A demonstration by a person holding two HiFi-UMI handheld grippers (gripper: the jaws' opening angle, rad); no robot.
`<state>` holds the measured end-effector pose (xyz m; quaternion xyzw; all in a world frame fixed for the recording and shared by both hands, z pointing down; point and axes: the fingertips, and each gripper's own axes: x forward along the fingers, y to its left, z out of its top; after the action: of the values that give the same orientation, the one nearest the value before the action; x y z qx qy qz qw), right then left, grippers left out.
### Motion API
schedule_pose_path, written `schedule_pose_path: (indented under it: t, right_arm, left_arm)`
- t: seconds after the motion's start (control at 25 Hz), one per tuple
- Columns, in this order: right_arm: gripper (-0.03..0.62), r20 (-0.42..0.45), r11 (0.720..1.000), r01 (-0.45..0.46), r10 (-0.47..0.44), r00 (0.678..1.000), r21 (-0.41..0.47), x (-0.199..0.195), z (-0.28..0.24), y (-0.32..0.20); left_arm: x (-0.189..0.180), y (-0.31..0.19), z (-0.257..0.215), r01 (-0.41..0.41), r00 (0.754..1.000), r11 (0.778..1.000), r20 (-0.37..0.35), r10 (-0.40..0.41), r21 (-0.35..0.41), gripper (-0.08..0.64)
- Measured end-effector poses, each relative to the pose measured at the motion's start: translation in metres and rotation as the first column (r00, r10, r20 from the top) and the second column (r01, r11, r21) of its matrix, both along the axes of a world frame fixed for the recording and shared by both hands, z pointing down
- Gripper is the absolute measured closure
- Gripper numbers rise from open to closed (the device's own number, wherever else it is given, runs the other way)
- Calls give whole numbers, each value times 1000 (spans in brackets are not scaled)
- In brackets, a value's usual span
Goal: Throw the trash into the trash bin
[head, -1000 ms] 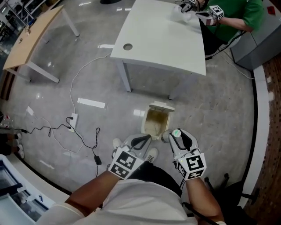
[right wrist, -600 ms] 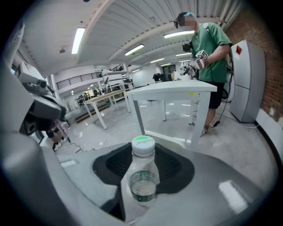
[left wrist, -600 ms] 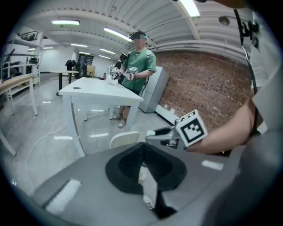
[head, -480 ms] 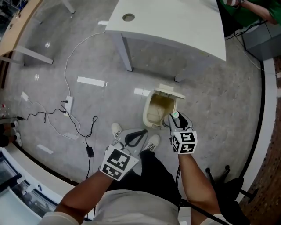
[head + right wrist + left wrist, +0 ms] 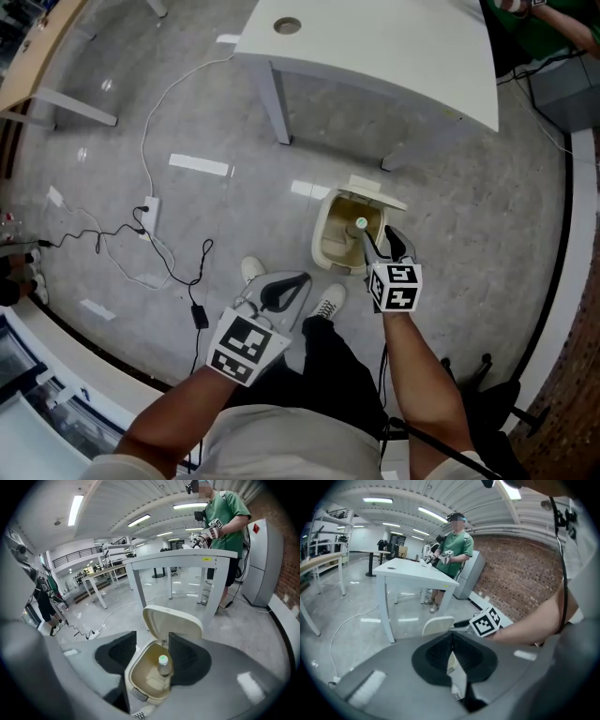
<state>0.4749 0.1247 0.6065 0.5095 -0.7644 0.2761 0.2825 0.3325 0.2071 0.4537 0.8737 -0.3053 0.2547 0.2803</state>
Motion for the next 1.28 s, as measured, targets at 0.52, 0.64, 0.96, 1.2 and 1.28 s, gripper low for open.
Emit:
schedule_pose_path:
  t: [0.52, 0.64, 0.96, 1.2, 1.28]
  right_arm:
    - [473, 155, 999, 42, -43, 987, 14, -14, -56, 28]
    - [591, 200, 998, 62, -62, 978, 6, -17, -90, 40]
    - [591, 261, 982, 122, -157, 953, 142, -27, -233, 77]
    - [591, 295, 973, 45, -112, 949, 226, -21, -288, 83]
    - [591, 303, 969, 27, -104, 947, 247, -23, -303, 84]
  left_arm:
    - [4, -19, -4, 20, 999, 999, -33, -19, 37, 557]
    - [6, -14, -18, 64, 993, 998, -97, -65, -11, 557]
    - [13, -10, -76, 7, 991, 997, -133, 4, 83, 557]
    - [22, -19, -139, -10, 982, 976, -183, 50, 217, 557]
    - [23, -20, -153, -6, 977, 973, -205, 55, 231, 557]
